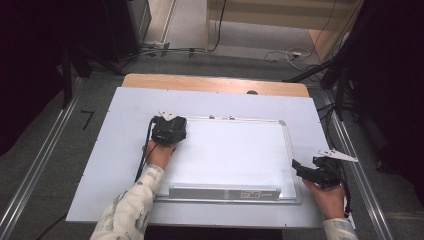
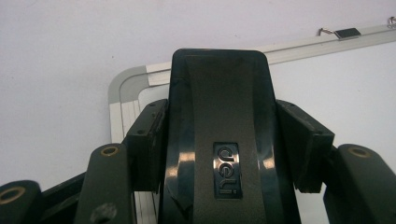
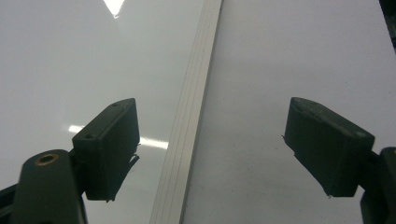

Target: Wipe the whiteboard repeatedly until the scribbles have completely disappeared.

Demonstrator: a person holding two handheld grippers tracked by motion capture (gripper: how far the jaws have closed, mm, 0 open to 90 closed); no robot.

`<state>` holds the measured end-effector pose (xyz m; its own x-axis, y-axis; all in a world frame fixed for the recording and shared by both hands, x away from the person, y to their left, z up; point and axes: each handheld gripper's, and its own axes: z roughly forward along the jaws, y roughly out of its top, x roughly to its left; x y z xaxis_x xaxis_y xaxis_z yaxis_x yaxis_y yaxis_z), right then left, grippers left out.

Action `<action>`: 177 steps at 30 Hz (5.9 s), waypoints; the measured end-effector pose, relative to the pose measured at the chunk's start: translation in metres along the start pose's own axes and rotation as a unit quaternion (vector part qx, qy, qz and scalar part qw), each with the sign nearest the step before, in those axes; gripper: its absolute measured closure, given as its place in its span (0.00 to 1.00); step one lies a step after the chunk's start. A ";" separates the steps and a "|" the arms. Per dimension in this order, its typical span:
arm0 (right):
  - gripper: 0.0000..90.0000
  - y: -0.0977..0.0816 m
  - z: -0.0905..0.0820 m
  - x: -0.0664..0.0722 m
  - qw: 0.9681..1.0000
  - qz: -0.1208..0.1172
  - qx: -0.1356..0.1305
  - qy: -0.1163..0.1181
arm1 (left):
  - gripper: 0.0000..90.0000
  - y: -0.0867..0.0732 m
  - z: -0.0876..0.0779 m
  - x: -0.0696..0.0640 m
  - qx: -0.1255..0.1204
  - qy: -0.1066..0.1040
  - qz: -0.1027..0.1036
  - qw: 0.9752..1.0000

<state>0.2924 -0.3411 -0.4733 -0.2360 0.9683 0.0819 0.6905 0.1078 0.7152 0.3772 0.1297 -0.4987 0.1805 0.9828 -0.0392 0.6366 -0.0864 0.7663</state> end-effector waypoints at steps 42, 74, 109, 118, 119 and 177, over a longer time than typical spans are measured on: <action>0.19 0.002 0.001 0.003 1.000 -0.001 0.001 0.005 | 0.44 -0.015 -0.014 -0.049 0.007 -0.081 0.063 0.995; 0.19 0.000 0.000 0.001 1.000 0.003 0.002 0.004 | 0.44 -0.002 -0.004 -0.002 0.015 0.014 -0.003 1.000; 0.19 -0.002 -0.003 -0.002 1.000 0.008 0.002 0.001 | 0.44 -0.022 -0.025 -0.010 0.014 -0.022 0.017 1.000; 0.19 -0.001 -0.001 0.000 1.000 0.005 0.004 0.003 | 0.44 -0.006 -0.008 -0.004 0.019 0.008 0.000 1.000; 0.19 -0.001 -0.001 0.000 1.000 0.006 0.004 0.003 | 0.44 -0.005 -0.007 -0.005 0.018 0.008 0.000 1.000; 0.19 0.000 0.001 0.002 1.000 0.003 0.007 0.004 | 0.44 -0.001 -0.064 0.007 -0.046 -0.016 -0.039 0.998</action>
<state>0.2931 -0.3392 -0.4739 -0.2376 0.9670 0.0916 0.7009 0.1054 0.7054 0.3300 0.1468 -0.4584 0.1580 0.9801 -0.1204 0.5779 0.0071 0.8160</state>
